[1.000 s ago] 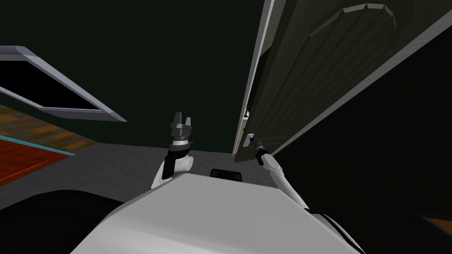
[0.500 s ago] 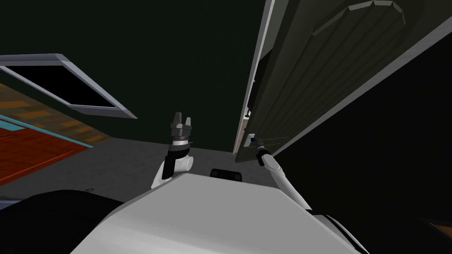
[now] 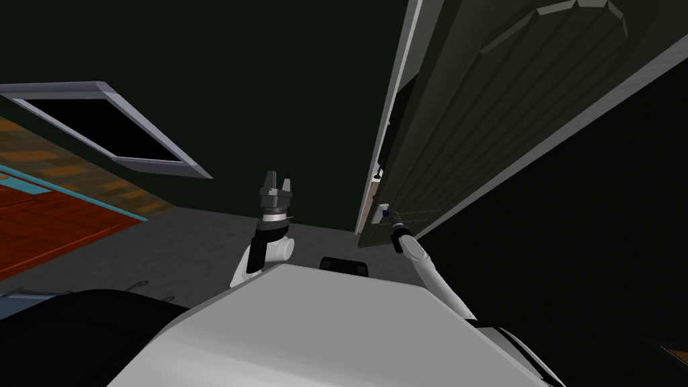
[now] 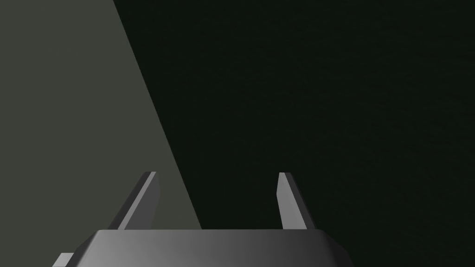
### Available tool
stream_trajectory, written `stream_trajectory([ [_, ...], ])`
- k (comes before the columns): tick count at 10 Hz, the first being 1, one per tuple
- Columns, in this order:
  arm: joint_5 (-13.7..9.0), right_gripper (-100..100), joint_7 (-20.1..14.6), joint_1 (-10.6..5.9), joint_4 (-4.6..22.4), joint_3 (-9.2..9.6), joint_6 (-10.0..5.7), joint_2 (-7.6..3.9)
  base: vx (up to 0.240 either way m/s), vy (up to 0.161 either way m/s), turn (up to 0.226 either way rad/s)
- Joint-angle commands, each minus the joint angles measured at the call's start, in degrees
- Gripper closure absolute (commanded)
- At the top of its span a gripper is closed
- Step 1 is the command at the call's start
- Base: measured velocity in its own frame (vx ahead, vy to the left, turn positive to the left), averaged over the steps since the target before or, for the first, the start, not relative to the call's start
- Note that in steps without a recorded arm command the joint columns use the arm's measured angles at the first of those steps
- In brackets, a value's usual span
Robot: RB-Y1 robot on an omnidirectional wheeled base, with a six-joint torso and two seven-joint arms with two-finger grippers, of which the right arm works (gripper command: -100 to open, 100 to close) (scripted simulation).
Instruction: Pull the door open
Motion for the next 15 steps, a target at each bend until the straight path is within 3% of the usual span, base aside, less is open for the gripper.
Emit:
stream_trajectory([
  [1, -0.2, 100, 1.7, 0.73, 0.3, 1.03, -0.18, 0.29, -0.05, -0.048, 0.048],
  [5, 5.7, 100, 5.5, 1.49, 0.3, 3.66, 3.58, -1.77, -0.092, -0.062, 0.126],
  [6, 5.8, 100, 5.5, 1.49, 0.3, 3.66, 3.58, -1.77, -0.066, -0.047, 0.041],
  [7, 7.5, 100, 6.5, 1.7, 0.2, 4.38, 4.61, -2.34, -0.062, -0.038, 0.098],
  [9, 7.5, 100, 6.5, 1.7, 0.2, 4.38, 4.61, -2.34, -0.032, -0.021, 0.016],
  [10, 9.2, 100, 7.6, 1.91, 0.2, 5.13, 5.67, -2.92, -0.039, -0.022, 0.114],
  [12, 9.2, 100, 7.6, 1.91, 0.2, 5.13, 5.67, -2.92, -0.02, -0.03, 0.024],
  [15, 12.7, 100, 9.7, 2.35, 0.1, 6.64, 7.83, -4.11, -0.046, -0.031, 0.093],
])
